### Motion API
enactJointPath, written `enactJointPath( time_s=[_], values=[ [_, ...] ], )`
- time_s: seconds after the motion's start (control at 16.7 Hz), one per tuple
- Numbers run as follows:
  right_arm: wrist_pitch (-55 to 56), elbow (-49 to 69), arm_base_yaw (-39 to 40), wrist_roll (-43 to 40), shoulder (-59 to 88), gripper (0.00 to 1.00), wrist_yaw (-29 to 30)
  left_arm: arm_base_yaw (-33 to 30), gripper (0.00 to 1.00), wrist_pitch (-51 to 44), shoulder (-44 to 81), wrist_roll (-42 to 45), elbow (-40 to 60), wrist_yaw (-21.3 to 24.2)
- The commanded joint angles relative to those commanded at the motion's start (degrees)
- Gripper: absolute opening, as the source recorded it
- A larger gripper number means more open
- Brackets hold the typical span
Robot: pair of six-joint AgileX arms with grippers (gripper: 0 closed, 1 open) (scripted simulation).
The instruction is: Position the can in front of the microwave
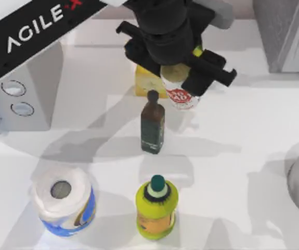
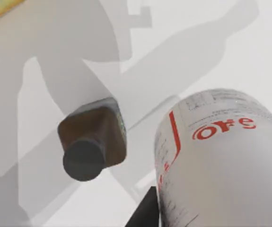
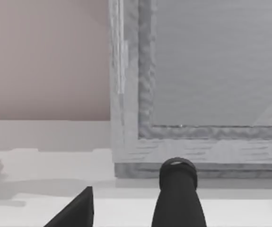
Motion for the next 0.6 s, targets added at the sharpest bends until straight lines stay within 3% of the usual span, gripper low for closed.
enactJointPath(
  time_s=[0.6],
  values=[
    [0.0, 0.0, 0.0, 0.0, 0.0, 1.0, 0.0, 28.5, 0.0, 7.0, -31.0, 1.2, -45.2, -1.5]
  ],
)
